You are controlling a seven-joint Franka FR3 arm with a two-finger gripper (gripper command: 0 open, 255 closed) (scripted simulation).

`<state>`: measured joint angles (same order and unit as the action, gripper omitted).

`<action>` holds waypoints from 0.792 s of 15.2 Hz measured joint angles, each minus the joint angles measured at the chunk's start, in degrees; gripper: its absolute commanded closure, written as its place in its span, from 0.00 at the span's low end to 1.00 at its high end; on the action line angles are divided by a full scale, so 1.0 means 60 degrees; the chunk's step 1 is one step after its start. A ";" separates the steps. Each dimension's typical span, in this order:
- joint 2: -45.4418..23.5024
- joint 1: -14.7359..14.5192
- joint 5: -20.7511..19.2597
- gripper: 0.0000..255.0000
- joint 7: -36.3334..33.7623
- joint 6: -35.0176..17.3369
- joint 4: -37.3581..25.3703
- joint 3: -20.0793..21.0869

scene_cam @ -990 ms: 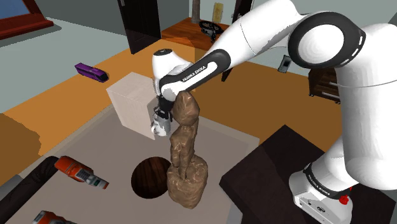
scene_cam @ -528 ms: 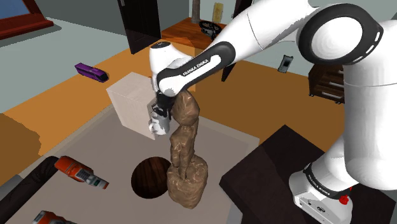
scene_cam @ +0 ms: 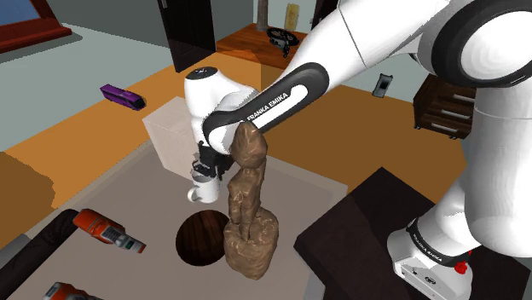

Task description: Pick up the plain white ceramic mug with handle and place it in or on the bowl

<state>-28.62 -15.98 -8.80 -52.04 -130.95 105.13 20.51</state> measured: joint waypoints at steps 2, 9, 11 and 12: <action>0.0110 -0.0300 -0.0018 1.00 -0.0435 -0.0103 0.0168 0.0097; 0.0409 -0.1345 -0.0074 1.00 -0.1886 -0.0124 0.0492 0.0454; 0.0338 -0.1458 -0.0129 1.00 -0.2042 -0.0262 0.0559 0.0457; 0.0279 -0.1492 -0.0163 1.00 -0.2090 -0.0345 0.0587 0.0442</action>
<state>-26.95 -24.93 -9.78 -64.58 -133.02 108.65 23.16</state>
